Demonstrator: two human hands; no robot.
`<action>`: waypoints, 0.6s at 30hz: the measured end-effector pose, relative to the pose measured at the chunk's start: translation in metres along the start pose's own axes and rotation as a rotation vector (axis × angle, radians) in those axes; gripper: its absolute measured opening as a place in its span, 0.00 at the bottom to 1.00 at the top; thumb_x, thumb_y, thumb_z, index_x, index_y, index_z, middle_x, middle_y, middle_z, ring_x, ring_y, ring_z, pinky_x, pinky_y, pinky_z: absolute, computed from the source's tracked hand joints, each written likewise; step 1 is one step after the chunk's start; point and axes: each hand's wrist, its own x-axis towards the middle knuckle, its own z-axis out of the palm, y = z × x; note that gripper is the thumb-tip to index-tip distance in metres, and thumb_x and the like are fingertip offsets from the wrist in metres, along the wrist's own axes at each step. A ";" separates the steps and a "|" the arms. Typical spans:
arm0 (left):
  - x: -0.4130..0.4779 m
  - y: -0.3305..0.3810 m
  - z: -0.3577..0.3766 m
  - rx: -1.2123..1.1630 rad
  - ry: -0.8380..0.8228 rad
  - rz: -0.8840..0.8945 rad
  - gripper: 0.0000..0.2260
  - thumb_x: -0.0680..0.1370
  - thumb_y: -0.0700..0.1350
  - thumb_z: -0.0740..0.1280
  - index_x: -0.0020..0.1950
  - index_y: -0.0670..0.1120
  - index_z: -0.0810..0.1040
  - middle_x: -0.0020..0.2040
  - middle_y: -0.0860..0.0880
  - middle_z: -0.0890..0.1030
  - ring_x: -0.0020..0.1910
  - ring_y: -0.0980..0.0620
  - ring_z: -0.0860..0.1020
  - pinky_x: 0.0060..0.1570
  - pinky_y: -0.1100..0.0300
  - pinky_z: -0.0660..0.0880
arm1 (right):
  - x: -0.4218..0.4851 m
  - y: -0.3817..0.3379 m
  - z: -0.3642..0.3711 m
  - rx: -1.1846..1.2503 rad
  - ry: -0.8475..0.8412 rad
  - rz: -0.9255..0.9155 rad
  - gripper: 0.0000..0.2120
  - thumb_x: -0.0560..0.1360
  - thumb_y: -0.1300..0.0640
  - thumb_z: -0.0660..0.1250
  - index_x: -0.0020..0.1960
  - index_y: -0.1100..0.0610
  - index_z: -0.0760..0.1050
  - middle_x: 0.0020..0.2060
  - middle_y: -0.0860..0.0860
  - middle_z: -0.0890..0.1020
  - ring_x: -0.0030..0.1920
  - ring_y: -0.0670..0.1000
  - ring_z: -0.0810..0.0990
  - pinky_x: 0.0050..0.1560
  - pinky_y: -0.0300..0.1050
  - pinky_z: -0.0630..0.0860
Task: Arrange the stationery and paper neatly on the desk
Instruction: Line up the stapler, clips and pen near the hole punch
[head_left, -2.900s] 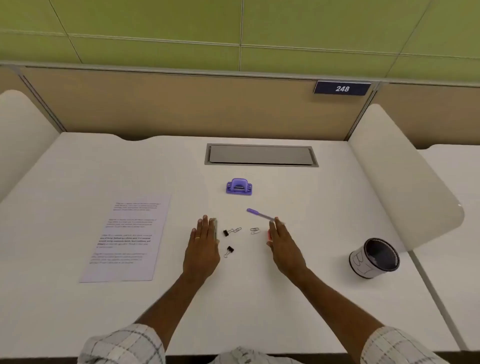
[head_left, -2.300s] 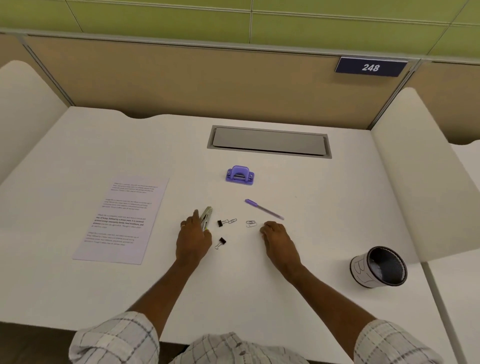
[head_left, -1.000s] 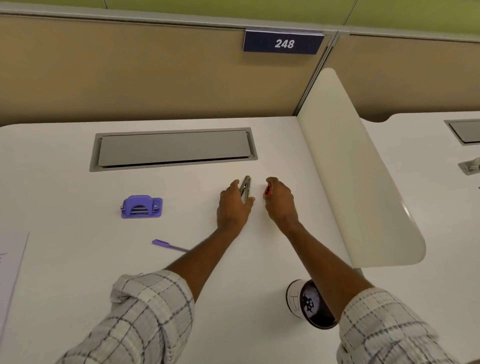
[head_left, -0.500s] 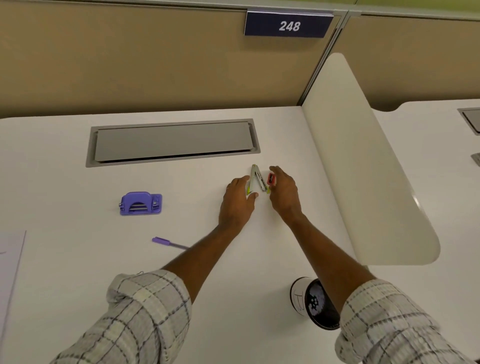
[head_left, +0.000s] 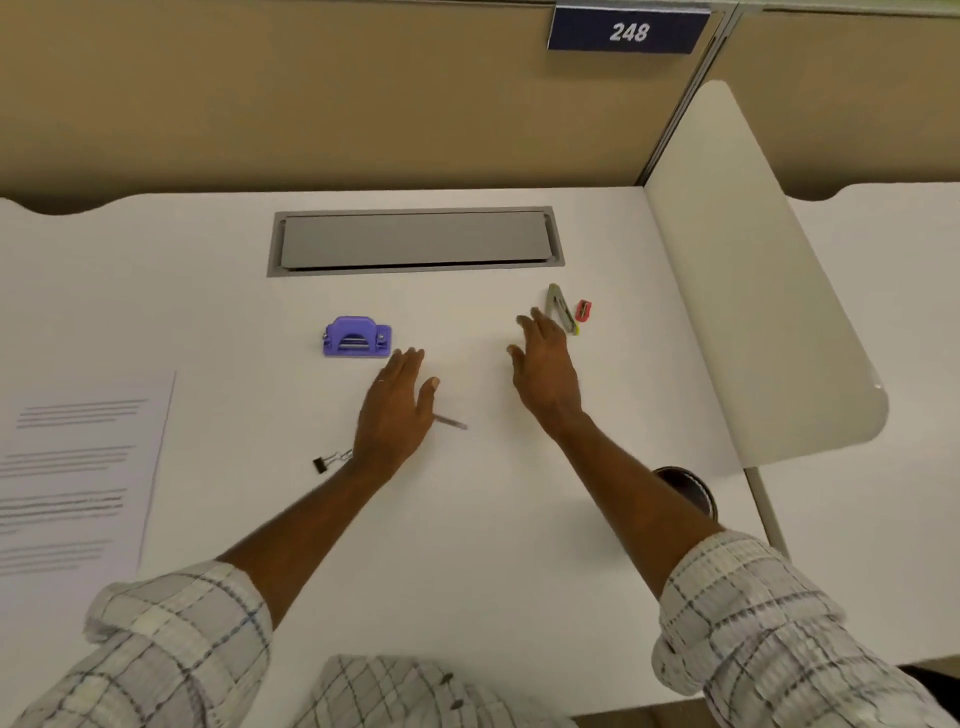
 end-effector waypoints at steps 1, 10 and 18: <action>-0.009 -0.011 -0.008 0.004 0.015 -0.019 0.24 0.85 0.52 0.59 0.80 0.44 0.65 0.80 0.46 0.67 0.81 0.48 0.61 0.80 0.49 0.61 | -0.009 -0.008 0.006 0.010 -0.023 -0.013 0.20 0.81 0.58 0.62 0.73 0.61 0.69 0.75 0.58 0.67 0.76 0.58 0.62 0.70 0.54 0.70; -0.088 -0.073 -0.048 -0.029 0.101 -0.194 0.23 0.85 0.49 0.60 0.79 0.45 0.66 0.80 0.47 0.67 0.81 0.49 0.60 0.79 0.53 0.59 | -0.073 -0.059 0.049 0.032 -0.207 -0.138 0.20 0.81 0.61 0.62 0.73 0.59 0.69 0.75 0.57 0.68 0.74 0.56 0.66 0.71 0.52 0.70; -0.123 -0.106 -0.057 -0.039 0.077 -0.189 0.19 0.84 0.44 0.62 0.75 0.46 0.71 0.73 0.47 0.74 0.74 0.50 0.69 0.72 0.63 0.61 | -0.095 -0.069 0.066 -0.066 -0.222 -0.176 0.16 0.80 0.63 0.62 0.68 0.59 0.73 0.64 0.54 0.77 0.63 0.55 0.73 0.52 0.52 0.79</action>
